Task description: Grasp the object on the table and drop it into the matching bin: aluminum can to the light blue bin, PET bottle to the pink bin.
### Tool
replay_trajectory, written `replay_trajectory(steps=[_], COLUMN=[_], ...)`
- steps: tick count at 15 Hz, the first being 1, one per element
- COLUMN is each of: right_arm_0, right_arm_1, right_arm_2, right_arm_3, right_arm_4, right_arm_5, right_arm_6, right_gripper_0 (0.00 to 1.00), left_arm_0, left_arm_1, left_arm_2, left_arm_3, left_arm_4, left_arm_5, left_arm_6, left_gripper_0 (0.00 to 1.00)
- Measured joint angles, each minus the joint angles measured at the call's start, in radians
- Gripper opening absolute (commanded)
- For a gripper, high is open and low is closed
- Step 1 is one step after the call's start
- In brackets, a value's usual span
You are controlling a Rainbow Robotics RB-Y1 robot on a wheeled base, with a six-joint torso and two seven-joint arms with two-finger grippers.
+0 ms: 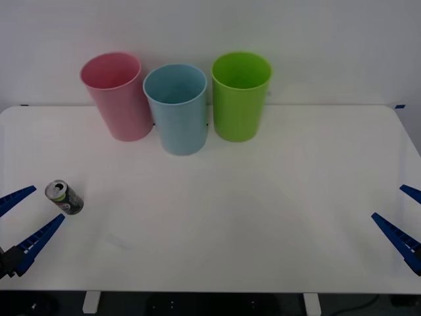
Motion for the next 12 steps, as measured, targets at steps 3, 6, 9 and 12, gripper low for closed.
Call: replay_trajectory(steps=[3,6,9,12], right_arm_0=[0.0,0.0,0.0,0.0], right_arm_1=[0.0,0.0,0.0,0.0], right_arm_2=[0.0,0.0,0.0,0.0], right_arm_3=[0.0,0.0,0.0,0.0], right_arm_4=[0.0,0.0,0.0,0.0], right_arm_5=[0.0,0.0,0.0,0.0], right_arm_6=[0.0,0.0,0.0,0.0], right_gripper_0=[1.0,1.0,1.0,1.0], left_arm_0=[0.002,0.004,0.006,0.027], left_arm_1=[-0.004,-0.008,-0.004,-0.003], left_arm_2=[-0.002,-0.007,-0.007,-0.003], left_arm_3=[0.006,0.011,0.01,0.01], left_arm_4=[-0.007,-0.046,-0.041,-0.031], left_arm_5=[0.001,0.003,0.003,0.013], left_arm_6=[0.0,-0.004,-0.005,-0.011], left_gripper_0=[1.0,1.0,1.0,1.0])
